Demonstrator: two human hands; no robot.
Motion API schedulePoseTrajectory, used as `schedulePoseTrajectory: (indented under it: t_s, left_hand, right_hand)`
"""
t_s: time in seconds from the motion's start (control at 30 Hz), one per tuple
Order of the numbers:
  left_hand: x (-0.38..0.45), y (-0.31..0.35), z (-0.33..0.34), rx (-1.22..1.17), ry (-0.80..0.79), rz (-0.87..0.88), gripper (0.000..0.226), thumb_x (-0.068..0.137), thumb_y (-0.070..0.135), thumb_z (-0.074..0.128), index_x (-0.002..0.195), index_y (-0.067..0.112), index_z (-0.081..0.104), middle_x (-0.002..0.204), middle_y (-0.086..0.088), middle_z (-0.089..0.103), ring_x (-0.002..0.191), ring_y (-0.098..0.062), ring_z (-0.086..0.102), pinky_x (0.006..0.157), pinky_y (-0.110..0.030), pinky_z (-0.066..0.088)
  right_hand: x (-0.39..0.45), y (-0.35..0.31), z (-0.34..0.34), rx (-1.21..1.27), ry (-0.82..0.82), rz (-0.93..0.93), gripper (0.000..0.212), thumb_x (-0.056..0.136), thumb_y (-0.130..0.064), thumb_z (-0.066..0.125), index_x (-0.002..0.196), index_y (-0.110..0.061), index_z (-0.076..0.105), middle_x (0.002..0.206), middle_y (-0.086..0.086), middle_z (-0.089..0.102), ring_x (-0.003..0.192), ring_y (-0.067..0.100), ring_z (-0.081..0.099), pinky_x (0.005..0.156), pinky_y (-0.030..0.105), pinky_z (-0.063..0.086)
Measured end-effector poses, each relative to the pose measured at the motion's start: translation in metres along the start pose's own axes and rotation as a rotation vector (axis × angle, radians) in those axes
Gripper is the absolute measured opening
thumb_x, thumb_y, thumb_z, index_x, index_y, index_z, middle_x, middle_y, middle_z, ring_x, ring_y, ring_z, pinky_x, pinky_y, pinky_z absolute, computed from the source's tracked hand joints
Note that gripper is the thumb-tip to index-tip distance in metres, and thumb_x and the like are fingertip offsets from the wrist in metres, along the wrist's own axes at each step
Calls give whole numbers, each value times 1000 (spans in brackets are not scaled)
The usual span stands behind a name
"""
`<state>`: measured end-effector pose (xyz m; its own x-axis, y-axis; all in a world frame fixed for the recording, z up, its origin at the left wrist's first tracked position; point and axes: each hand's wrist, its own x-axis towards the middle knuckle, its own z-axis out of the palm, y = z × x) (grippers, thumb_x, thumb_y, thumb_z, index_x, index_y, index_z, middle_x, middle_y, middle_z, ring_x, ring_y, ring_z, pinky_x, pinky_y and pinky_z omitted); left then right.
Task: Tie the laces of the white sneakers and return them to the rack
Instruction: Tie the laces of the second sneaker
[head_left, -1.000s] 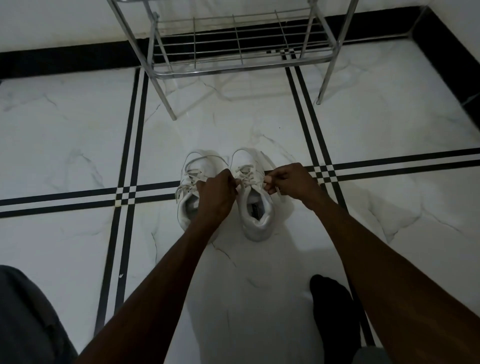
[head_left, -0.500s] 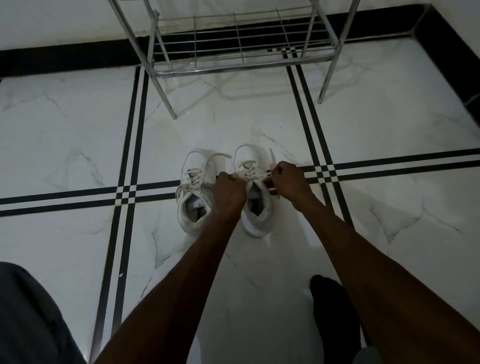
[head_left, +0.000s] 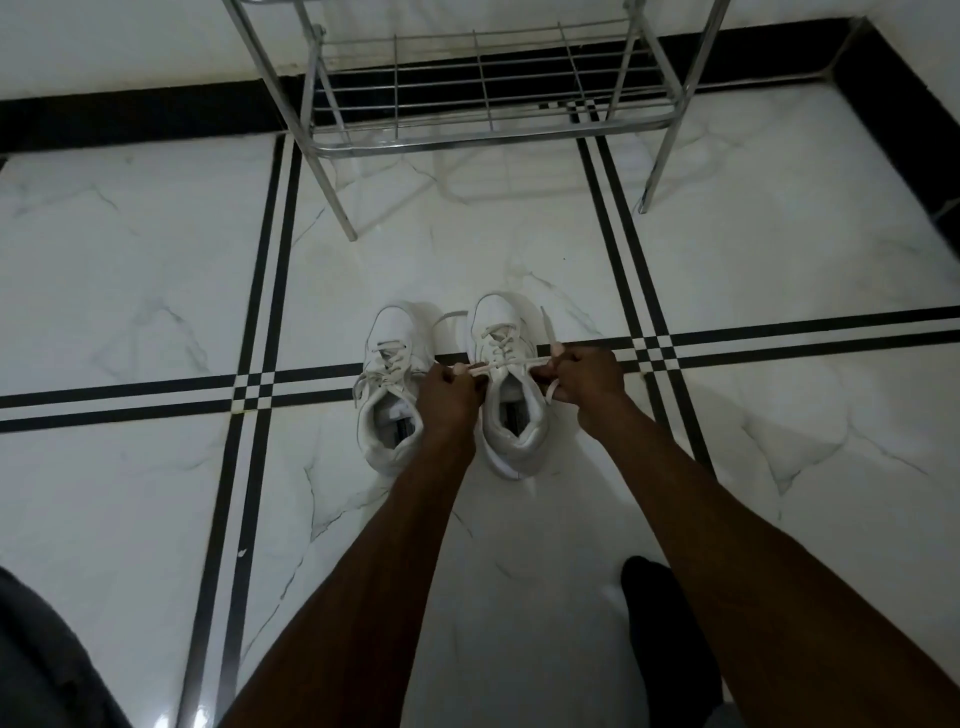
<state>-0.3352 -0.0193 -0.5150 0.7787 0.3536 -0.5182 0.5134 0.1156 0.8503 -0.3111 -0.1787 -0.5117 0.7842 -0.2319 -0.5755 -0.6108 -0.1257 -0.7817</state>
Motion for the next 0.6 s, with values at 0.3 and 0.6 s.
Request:
schedulePoseTrajectory:
  t_s: [0.3,0.6]
  left_hand:
    - [9,12,-21,576,-171,283,27,93,35,48,84,11,58,92,-16,73,87,-32,73,76,-51,62]
    - [15,71,-47,696,-255,366,41,103,27,48,80,1,69,78,-8,71,64,-11,57,50,-8,38]
  right_hand:
    - [-7,-24,-22,-385,-202,-112,31,100,-25,53,98,1,71,104,21,74,99,34,70,89,54,59]
    - [-3,-59,-38,42,-319,-66,31,101,-37,52,87,-14,65,106,10,77,95,21,69,71,30,48]
